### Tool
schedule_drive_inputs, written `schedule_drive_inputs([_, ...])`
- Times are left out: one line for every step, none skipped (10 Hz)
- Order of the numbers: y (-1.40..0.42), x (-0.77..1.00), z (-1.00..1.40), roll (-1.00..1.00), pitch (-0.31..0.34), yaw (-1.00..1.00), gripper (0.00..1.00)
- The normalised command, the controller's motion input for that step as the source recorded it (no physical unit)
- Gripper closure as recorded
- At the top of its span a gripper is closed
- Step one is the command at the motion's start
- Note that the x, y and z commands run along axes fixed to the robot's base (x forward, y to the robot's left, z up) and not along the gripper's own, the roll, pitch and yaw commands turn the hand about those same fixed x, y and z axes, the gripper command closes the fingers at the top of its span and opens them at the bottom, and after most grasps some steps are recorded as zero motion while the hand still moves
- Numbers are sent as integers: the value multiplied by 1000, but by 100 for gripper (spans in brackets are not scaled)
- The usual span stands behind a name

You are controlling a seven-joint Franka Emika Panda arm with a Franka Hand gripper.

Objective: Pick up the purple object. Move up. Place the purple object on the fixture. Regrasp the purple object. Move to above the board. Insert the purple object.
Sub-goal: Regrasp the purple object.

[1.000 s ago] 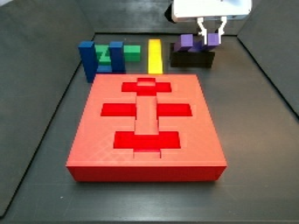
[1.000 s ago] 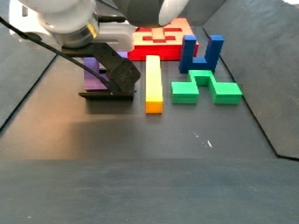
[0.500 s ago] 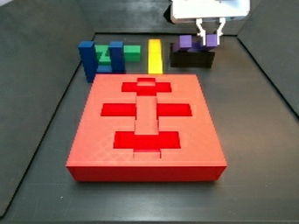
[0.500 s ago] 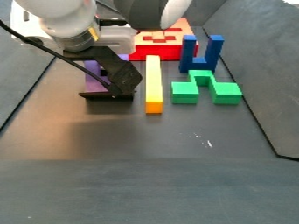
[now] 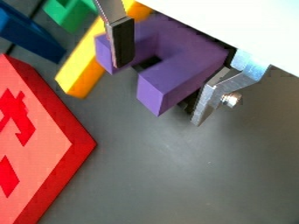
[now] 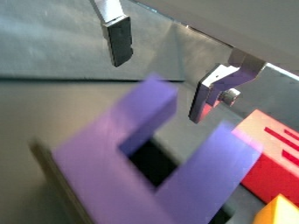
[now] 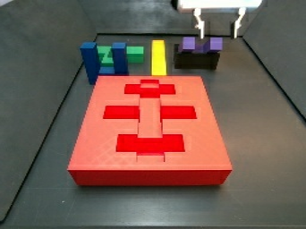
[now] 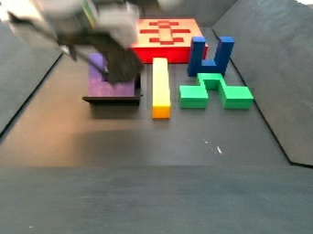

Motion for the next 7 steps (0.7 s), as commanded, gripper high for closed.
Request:
schedule_drive_inputs([-234,417,583,1000,286,0,0])
schedule_drive_inputs([-271,583,394,1000,306,11,0])
schedule_drive_inputs([-240,609,217,1000,280,40,0])
schedule_drive_inputs([-186,383,171,1000,251,100,0])
schedule_drive_inputs([-83,294,129,1000,260,157,0])
schedule_drive_inputs([-77,266,109,1000,240,177,0])
schedule_drive_inputs([-131,220,14,1000,137,194,0])
